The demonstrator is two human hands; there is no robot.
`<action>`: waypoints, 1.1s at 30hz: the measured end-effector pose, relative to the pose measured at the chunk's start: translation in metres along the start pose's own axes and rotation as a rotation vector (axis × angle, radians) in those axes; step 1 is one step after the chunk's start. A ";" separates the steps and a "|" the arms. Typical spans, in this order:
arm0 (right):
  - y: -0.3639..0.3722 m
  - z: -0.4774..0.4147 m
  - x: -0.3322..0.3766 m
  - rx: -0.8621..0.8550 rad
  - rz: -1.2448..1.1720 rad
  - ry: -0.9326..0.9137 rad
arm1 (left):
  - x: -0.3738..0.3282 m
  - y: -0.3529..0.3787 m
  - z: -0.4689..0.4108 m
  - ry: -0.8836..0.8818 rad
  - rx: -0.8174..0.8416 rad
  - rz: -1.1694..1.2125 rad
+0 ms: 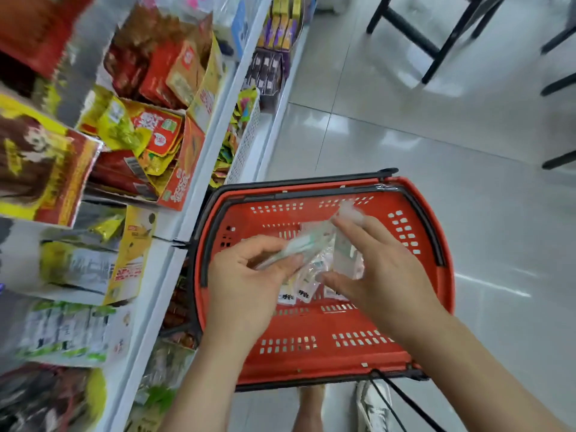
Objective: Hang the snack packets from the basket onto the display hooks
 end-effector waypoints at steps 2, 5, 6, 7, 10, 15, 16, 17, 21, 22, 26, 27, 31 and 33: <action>-0.018 0.001 0.018 -0.008 -0.035 -0.063 | -0.023 0.003 0.012 -0.001 0.046 0.041; -0.043 0.008 0.039 0.000 -0.094 -0.108 | -0.053 0.007 0.034 -0.035 0.061 0.157; -0.051 0.013 0.046 0.008 -0.122 -0.120 | -0.062 0.008 0.043 -0.052 0.044 0.202; -0.057 0.017 0.051 0.020 -0.148 -0.135 | -0.071 0.008 0.052 -0.073 0.016 0.254; -0.079 0.034 0.067 0.067 -0.206 -0.178 | -0.096 0.007 0.080 -0.123 -0.061 0.367; -0.122 0.075 0.096 0.136 -0.295 -0.290 | -0.143 -0.008 0.129 -0.228 -0.095 0.547; -0.132 0.084 0.104 0.132 -0.293 -0.333 | -0.156 -0.011 0.140 -0.237 -0.068 0.582; -0.144 0.092 0.113 0.128 -0.312 -0.366 | -0.169 -0.015 0.151 -0.228 -0.034 0.604; -0.198 0.123 0.144 0.173 -0.508 -0.397 | -0.226 -0.032 0.191 -0.175 0.050 0.641; -0.213 0.132 0.153 0.182 -0.523 -0.414 | -0.239 -0.037 0.202 -0.171 0.056 0.656; -0.267 0.166 0.191 0.205 -0.457 -0.539 | -0.291 -0.059 0.252 -0.117 0.134 0.804; -0.279 0.174 0.201 0.200 -0.447 -0.570 | -0.302 -0.064 0.265 -0.094 0.150 0.837; -0.311 0.209 0.237 0.224 -0.494 -0.660 | -0.328 -0.088 0.308 0.006 0.099 0.885; -0.321 0.222 0.253 0.249 -0.569 -0.681 | -0.336 -0.102 0.325 0.047 0.067 0.875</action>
Point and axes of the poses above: each hand's wrist, its own z-axis away from the middle knuckle, its own y-axis out of the palm, x = y × z, the point moved 4 cm from there along -z, towards the middle knuckle, and after that the axes turned 1 degree about -x, right-handed, at the moved point
